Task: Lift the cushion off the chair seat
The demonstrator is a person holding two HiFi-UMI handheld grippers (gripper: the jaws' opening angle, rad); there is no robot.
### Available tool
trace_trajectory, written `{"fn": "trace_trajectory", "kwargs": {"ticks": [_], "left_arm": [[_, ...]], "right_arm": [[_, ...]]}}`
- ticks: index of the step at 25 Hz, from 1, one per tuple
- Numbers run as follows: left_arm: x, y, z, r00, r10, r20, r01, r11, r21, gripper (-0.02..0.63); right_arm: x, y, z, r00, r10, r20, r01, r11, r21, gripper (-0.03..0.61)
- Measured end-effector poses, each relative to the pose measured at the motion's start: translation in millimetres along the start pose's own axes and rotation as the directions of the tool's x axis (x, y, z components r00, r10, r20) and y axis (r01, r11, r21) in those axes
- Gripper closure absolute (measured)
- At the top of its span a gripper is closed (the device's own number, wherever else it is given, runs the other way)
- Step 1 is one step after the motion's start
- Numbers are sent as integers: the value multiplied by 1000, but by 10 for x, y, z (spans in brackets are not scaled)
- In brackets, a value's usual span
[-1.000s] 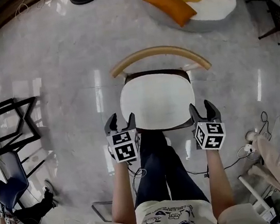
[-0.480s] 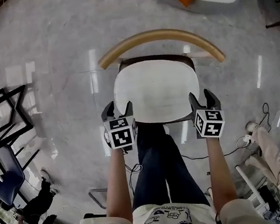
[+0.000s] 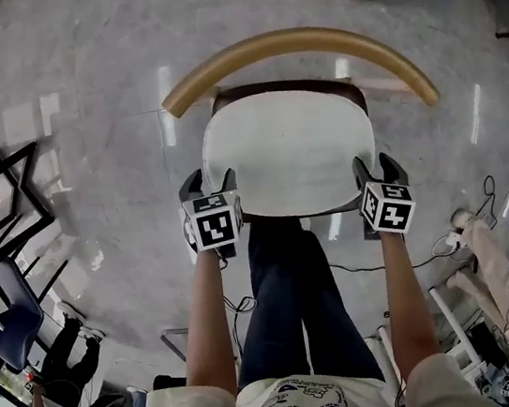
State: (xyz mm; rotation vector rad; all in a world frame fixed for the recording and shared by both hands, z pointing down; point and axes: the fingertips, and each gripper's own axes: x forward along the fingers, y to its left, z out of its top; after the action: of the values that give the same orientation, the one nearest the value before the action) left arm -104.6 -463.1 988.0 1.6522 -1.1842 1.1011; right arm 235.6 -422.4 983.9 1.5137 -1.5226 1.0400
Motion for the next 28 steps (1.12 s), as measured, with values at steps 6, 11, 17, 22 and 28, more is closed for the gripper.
{"fn": "trace_trajectory", "kwargs": {"ticks": [6,11,17,22,28], "left_arm": [[301,65,-160,1000,5,-31,-5,1000,-1,337],[374,77,-168,999,-2,-32,2,1000,8,334],[416,75,-191,999,-35,-26,35,999,-29,334],[458,13,-220,997,-74,-12,73,997,-35,334],[499,20,-227,995,-102,-12,101,994,-51,372]], "right_arm": [[230,-99,-174,999,-10,-47,10,1000,3,300],[329,-118,-237,998,8,-60,-8,1000,7,301],[376,-118,-274,997,43,-69,-42,999,26,301],[390,-164,-314,993,97,-60,-93,994,56,310],[409,-84,-290,997,46,-64,-45,999,20,350]]}}
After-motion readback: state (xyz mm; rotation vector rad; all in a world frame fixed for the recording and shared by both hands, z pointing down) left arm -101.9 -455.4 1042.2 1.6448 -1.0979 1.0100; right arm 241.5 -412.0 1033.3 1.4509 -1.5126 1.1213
